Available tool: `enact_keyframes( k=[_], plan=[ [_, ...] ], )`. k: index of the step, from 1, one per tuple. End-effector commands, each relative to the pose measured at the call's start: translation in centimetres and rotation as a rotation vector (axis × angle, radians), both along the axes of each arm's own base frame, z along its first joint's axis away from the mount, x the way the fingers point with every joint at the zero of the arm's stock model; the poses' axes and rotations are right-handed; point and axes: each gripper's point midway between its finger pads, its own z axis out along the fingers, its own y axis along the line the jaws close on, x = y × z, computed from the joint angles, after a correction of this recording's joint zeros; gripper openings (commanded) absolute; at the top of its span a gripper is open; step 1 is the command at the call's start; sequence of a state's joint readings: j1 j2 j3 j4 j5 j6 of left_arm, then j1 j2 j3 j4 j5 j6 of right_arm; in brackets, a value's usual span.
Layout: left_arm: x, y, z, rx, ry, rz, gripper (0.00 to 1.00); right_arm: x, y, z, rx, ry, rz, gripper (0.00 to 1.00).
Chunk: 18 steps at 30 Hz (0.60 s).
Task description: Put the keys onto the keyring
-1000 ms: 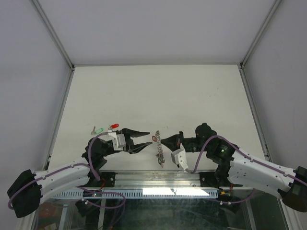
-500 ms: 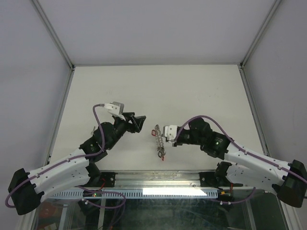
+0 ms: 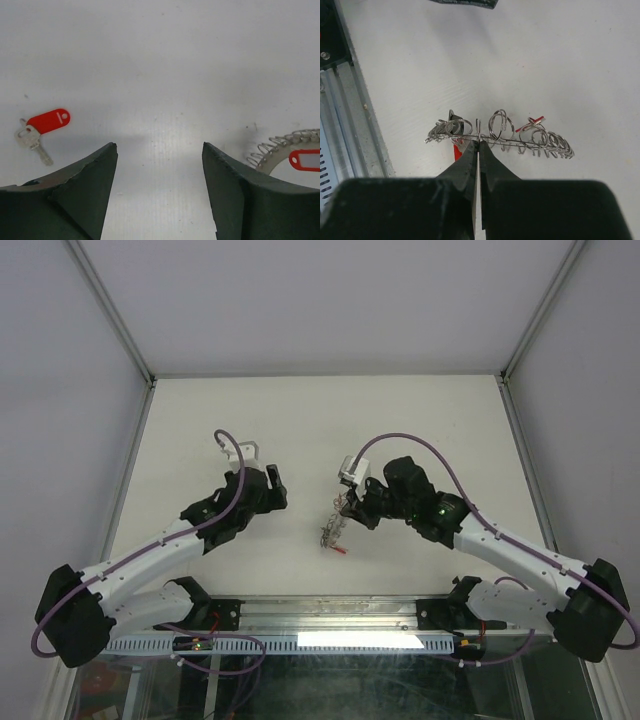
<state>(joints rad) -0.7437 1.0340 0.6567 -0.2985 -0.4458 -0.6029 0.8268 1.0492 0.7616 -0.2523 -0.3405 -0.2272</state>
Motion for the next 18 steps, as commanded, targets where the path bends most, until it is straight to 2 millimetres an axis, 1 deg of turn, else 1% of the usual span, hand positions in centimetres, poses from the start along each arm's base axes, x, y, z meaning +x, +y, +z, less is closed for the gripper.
enact_keyframes(
  k=[1,4,8,12,15,18],
  plan=[
    [0.3,3.5,-0.2,0.006,0.053,0.195,0.65,0.1,1.3,2.8,0.085,0.037,-0.006,0.0],
    [0.4,6.4,-2.4,0.037,0.131,0.309,0.64,0.5,1.3,2.8,0.096,0.033,-0.034,0.0],
    [0.7,9.6,-4.5,0.084,0.177,0.415,0.63,0.6,1.2,2.7,0.115,0.033,-0.058,0.0],
    [1.4,11.5,-5.4,0.125,0.186,0.467,0.59,0.3,1.3,2.8,0.127,0.041,-0.046,0.0],
    [1.7,12.3,-6.3,0.162,0.211,0.479,0.55,0.1,1.2,3.4,0.135,0.022,-0.027,0.0],
    [1.9,12.7,-7.2,0.202,0.232,0.476,0.5,0.4,1.2,3.9,0.153,0.011,-0.051,0.0]
  ],
)
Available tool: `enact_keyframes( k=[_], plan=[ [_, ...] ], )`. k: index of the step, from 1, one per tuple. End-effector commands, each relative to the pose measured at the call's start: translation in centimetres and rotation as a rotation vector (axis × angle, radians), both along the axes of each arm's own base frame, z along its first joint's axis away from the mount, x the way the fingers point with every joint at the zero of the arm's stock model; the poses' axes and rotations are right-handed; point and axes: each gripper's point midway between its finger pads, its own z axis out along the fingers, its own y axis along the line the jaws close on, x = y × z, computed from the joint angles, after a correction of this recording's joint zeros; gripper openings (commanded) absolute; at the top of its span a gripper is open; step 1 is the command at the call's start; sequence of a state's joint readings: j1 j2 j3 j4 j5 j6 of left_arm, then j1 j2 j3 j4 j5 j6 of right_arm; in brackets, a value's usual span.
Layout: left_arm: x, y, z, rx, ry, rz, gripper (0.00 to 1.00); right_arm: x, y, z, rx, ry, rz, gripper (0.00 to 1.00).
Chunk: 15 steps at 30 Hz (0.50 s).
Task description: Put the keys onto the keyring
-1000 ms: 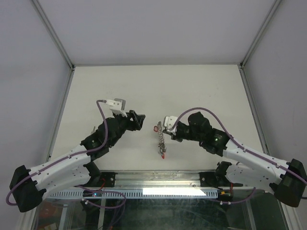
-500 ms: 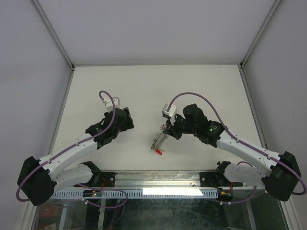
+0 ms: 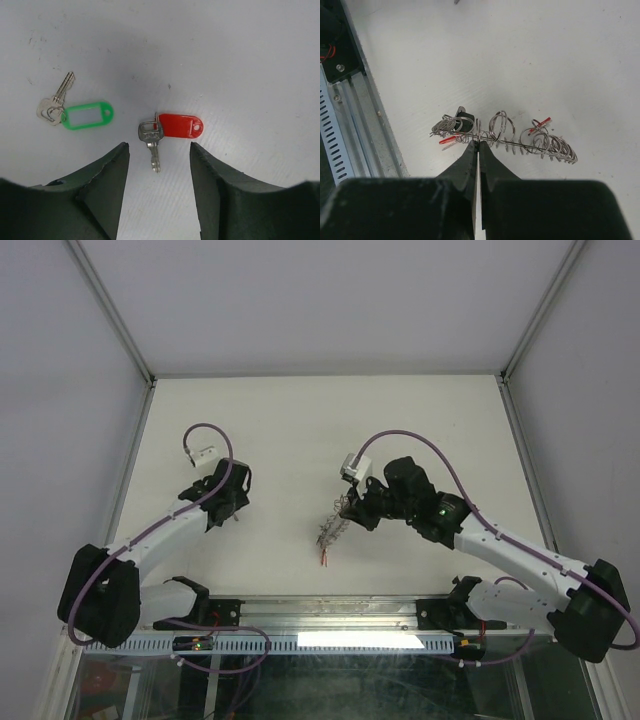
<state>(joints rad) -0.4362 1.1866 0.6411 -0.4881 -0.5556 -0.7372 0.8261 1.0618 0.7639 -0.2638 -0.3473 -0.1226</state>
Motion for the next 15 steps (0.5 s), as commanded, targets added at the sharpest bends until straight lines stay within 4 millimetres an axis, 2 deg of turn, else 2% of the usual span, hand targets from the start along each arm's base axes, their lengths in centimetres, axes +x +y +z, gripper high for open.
enact_keyframes(
  k=[1,6,15],
  plan=[
    [1.1,0.7,-0.4,0.057,0.0,-0.001,0.48,1.0,1.1,4.5,0.138,-0.094,-0.015,0.0],
    [1.4,0.7,-1.8,0.07,0.034,-0.01,0.42,1.0,1.3,4.2,0.129,-0.069,-0.021,0.0],
    [2.2,1.1,-2.5,0.1,0.044,-0.009,0.27,0.6,1.5,3.7,0.125,-0.039,-0.003,0.0]
  ],
)
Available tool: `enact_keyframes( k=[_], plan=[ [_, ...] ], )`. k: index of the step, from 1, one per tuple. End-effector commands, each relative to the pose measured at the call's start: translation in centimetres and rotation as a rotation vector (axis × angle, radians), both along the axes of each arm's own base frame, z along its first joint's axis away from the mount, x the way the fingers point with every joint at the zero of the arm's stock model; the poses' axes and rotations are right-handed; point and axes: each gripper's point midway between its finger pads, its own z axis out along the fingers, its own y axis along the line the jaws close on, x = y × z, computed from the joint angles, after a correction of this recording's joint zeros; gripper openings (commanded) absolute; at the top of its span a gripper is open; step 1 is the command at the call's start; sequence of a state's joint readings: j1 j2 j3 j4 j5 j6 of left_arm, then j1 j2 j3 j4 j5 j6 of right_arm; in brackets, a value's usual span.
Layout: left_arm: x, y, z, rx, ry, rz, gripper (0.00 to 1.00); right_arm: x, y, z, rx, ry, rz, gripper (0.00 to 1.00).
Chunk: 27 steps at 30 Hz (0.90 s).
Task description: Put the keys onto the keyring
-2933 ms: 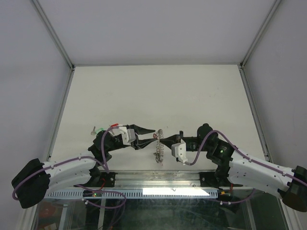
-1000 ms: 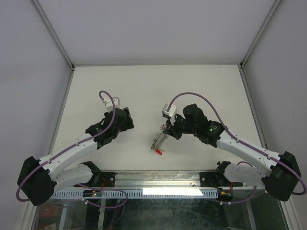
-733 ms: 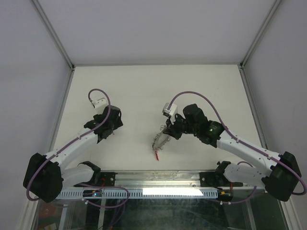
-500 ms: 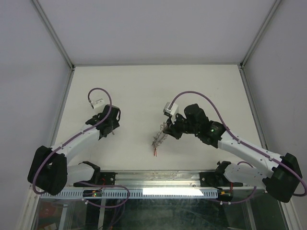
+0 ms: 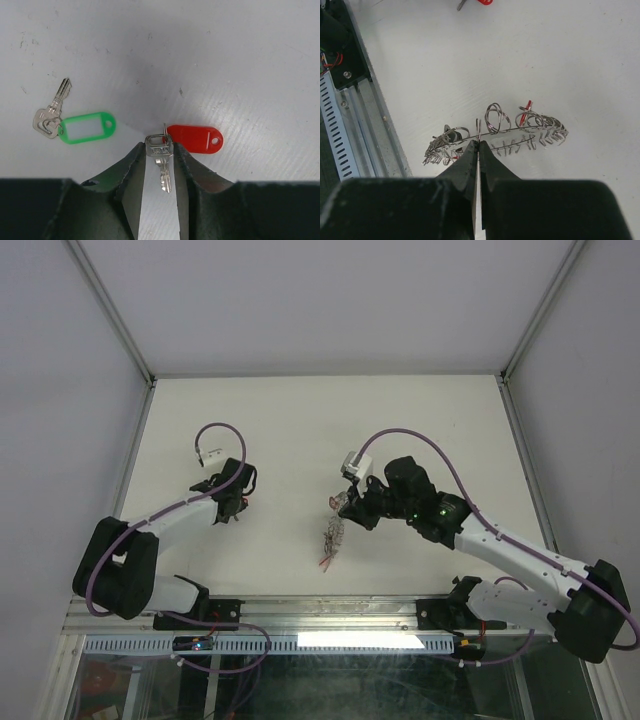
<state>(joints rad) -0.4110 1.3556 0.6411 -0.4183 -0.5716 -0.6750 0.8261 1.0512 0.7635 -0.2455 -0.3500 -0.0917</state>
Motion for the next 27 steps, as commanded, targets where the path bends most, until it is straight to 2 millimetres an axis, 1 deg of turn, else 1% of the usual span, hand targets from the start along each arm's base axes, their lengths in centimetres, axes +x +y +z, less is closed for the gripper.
enact_keyframes(
  k=[1,5,7,15,21,25,27],
  plan=[
    [1.8,0.1,1.0,0.007,-0.059,-0.003,0.25,0.7,1.3,3.1,0.093,-0.047,0.01,0.0],
    [2.0,0.1,0.8,0.006,-0.053,-0.001,0.21,0.7,1.4,3.0,0.089,-0.042,0.012,0.0],
    [2.0,0.1,0.7,0.007,-0.05,-0.004,0.17,0.6,1.4,2.9,0.087,-0.037,0.015,0.0],
    [2.1,0.0,0.3,0.004,-0.044,-0.006,0.12,0.5,1.4,2.8,0.083,-0.029,0.017,0.0],
    [2.2,-0.1,0.2,0.004,-0.039,-0.012,0.0,0.5,1.3,2.6,0.076,-0.02,0.009,0.0],
    [2.3,-0.4,0.8,-0.014,-0.056,-0.036,0.0,1.2,0.9,2.7,0.058,0.004,-0.056,0.0],
    [2.6,-1.5,1.4,-0.047,-0.072,-0.107,0.0,1.4,0.7,2.6,0.048,0.001,-0.069,0.0]
  ],
)
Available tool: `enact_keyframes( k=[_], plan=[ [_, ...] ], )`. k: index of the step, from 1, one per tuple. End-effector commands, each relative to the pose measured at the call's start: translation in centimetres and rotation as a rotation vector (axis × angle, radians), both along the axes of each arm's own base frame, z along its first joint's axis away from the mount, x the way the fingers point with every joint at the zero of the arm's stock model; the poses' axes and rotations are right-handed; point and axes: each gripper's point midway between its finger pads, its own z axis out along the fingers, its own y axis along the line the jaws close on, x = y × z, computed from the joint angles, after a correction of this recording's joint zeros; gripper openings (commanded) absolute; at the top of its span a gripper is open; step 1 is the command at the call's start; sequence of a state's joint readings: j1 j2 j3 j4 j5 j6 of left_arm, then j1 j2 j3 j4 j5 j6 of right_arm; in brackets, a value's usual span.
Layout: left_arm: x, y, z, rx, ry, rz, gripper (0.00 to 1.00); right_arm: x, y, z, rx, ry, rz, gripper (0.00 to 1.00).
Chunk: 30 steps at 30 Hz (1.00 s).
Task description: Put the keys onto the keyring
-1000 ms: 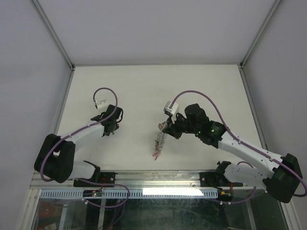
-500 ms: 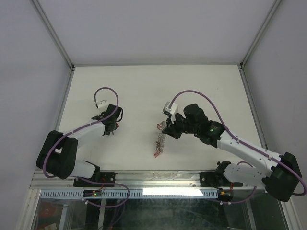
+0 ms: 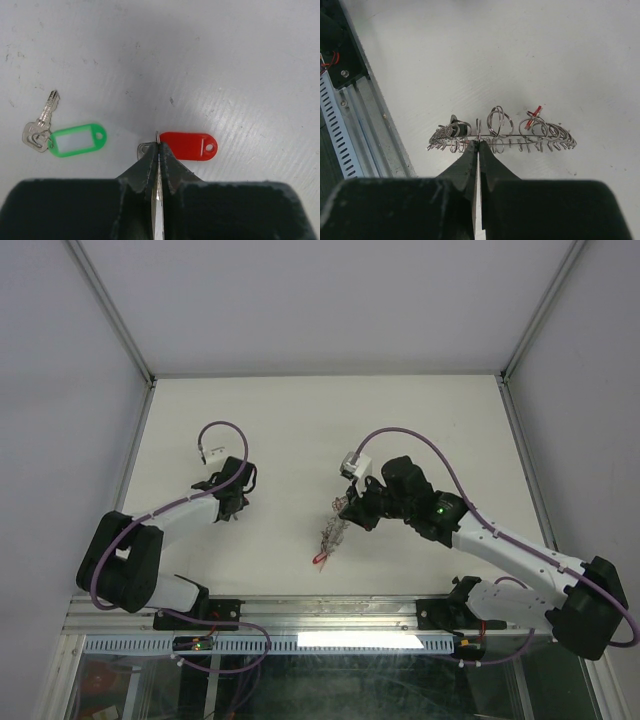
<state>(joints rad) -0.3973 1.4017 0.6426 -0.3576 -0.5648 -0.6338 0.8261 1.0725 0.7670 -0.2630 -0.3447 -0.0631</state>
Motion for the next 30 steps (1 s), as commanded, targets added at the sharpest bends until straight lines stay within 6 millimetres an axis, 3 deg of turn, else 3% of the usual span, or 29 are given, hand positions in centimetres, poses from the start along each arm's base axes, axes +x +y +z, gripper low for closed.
enact_keyframes(
  k=[1,5,11,17,22,30],
  plan=[
    [2.0,-2.2,2.5,-0.08,-0.085,-0.132,0.0,1.5,0.8,3.5,0.067,-0.05,-0.05,0.0],
    [2.5,-5.2,4.6,-0.165,-0.153,-0.324,0.0,1.7,0.5,3.6,0.06,-0.078,-0.051,0.0],
    [2.0,-10.9,10.9,-0.337,-0.348,-0.647,0.0,2.3,-0.1,5.0,0.136,-0.199,-0.087,0.0],
    [0.1,-16.3,15.8,-0.325,-0.482,-0.843,0.0,3.3,-1.7,9.0,0.262,-0.374,-0.181,0.0],
    [-1.5,-20.7,18.3,-0.298,-0.522,-1.0,0.0,3.3,-2.7,10.8,0.323,-0.475,-0.202,0.0],
    [-3.1,-23.8,20.0,-0.286,-0.558,-1.177,0.0,3.0,-3.0,11.1,0.297,-0.596,-0.144,0.0]
  ],
)
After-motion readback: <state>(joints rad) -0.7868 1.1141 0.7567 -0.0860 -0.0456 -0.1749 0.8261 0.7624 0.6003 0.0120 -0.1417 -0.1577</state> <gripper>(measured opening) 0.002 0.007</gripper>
